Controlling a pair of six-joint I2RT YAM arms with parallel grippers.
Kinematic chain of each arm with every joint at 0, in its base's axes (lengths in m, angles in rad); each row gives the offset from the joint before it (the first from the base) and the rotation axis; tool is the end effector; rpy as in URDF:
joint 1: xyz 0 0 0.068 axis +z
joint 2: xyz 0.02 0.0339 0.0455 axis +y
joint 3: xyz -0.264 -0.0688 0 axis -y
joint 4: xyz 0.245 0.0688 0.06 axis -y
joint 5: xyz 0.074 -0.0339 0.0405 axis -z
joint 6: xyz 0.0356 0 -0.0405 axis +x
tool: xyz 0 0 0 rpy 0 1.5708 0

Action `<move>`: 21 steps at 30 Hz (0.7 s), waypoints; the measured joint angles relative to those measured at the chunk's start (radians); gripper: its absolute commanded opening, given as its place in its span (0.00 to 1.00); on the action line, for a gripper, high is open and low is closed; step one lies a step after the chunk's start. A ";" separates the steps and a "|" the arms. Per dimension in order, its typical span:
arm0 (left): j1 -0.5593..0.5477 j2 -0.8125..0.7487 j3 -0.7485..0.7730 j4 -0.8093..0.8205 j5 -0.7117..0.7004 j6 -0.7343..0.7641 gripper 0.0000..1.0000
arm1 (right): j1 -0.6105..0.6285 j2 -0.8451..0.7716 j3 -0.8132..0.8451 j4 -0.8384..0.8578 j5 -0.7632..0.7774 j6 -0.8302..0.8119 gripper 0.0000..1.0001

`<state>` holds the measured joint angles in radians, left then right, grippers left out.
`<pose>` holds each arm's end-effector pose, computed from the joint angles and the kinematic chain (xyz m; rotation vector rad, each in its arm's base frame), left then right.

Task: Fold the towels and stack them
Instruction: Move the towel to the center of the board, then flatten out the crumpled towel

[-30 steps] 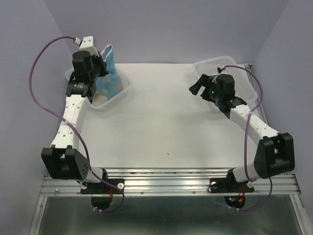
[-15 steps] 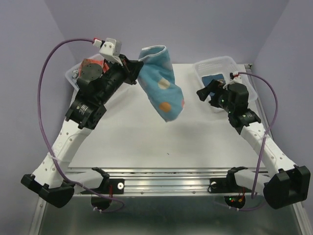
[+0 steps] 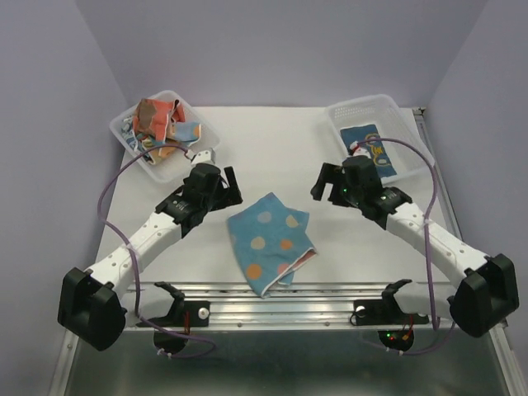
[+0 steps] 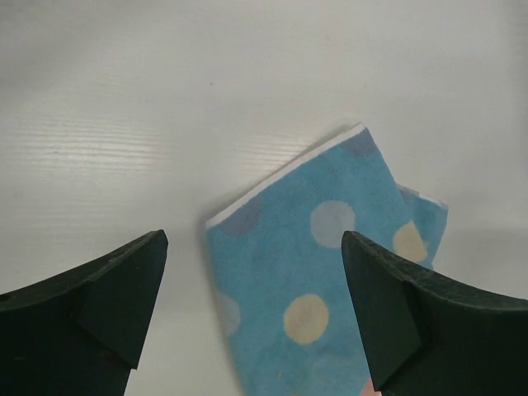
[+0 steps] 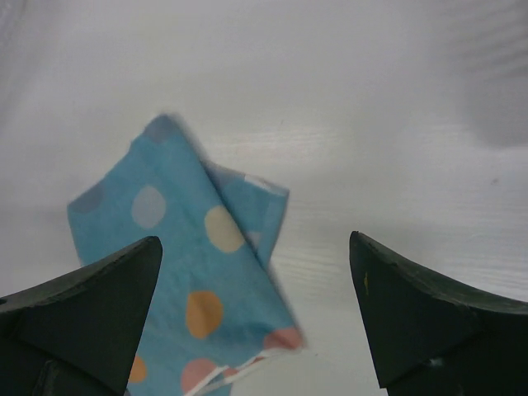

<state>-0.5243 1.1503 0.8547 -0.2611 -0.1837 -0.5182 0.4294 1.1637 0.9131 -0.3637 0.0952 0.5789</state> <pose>0.2254 -0.1228 0.2829 -0.1031 2.1438 -0.4217 0.2352 0.1040 0.2902 0.2204 2.2095 0.4633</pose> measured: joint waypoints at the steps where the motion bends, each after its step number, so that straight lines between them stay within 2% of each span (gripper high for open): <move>1: 0.000 -0.006 -0.010 0.000 -0.002 -0.010 0.99 | 0.040 0.017 0.000 -0.011 0.019 0.003 1.00; 7: -0.006 -0.111 -0.131 0.026 0.027 -0.105 0.99 | 0.275 0.152 -0.018 -0.120 0.135 0.080 1.00; 12: -0.034 -0.140 -0.282 0.087 0.108 -0.158 0.99 | 0.357 0.190 -0.087 -0.120 0.129 0.126 1.00; 15: -0.042 -0.121 -0.317 0.093 0.138 -0.168 0.99 | 0.357 0.278 -0.090 -0.106 0.131 0.128 0.83; 16: -0.043 -0.113 -0.317 0.101 0.146 -0.170 0.99 | 0.357 0.311 -0.090 -0.098 0.135 0.127 0.73; 19: -0.044 -0.105 -0.315 0.129 0.148 -0.170 0.99 | 0.357 0.405 -0.048 -0.101 0.167 0.115 0.59; 20: -0.044 -0.104 -0.315 0.138 0.148 -0.170 0.99 | 0.357 0.430 -0.024 -0.100 0.175 0.113 0.48; 21: -0.044 -0.102 -0.314 0.143 0.146 -0.169 0.99 | 0.357 0.454 0.000 -0.099 0.188 0.109 0.44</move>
<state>-0.5686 1.0485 0.5407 -0.1184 -0.0372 -0.6876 0.7860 1.6176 0.9134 -0.4629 0.2829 0.6876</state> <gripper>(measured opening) 0.986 0.585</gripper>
